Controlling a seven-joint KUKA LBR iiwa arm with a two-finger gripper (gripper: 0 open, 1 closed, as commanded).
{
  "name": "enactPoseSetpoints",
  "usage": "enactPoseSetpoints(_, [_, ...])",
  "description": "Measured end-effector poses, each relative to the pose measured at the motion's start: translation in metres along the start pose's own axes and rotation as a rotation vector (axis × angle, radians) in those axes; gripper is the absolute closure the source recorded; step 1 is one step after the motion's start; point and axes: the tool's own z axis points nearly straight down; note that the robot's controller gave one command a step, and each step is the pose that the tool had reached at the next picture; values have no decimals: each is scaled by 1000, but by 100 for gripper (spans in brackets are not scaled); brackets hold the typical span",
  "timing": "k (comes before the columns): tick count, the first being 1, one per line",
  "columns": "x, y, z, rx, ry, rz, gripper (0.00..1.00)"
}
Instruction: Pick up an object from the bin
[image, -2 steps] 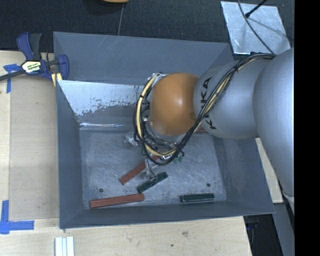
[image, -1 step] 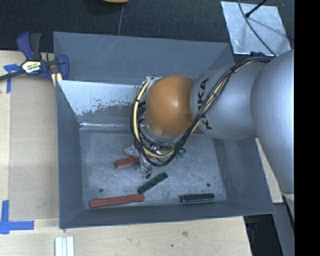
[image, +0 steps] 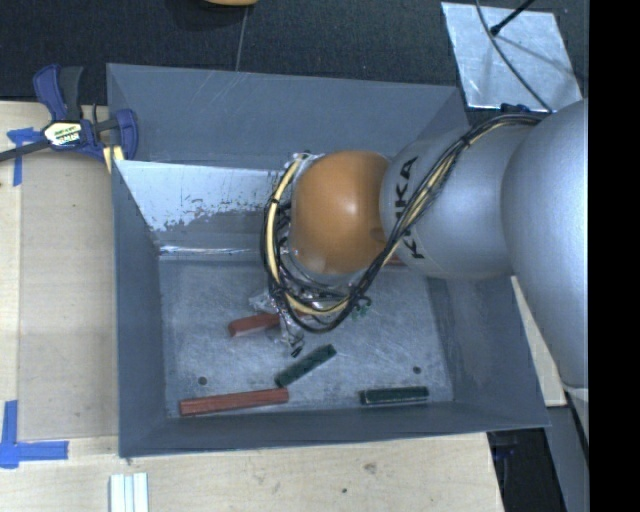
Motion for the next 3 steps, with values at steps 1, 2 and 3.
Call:
enactPoseSetpoints(1, [0, 0, 0, 0, 0, 1, 100])
enactPoseSetpoints(2, [0, 0, -3, -1, 1, 2, 100])
enactPoseSetpoints(3, [1, 1, -12, -2, 5, 2, 100])
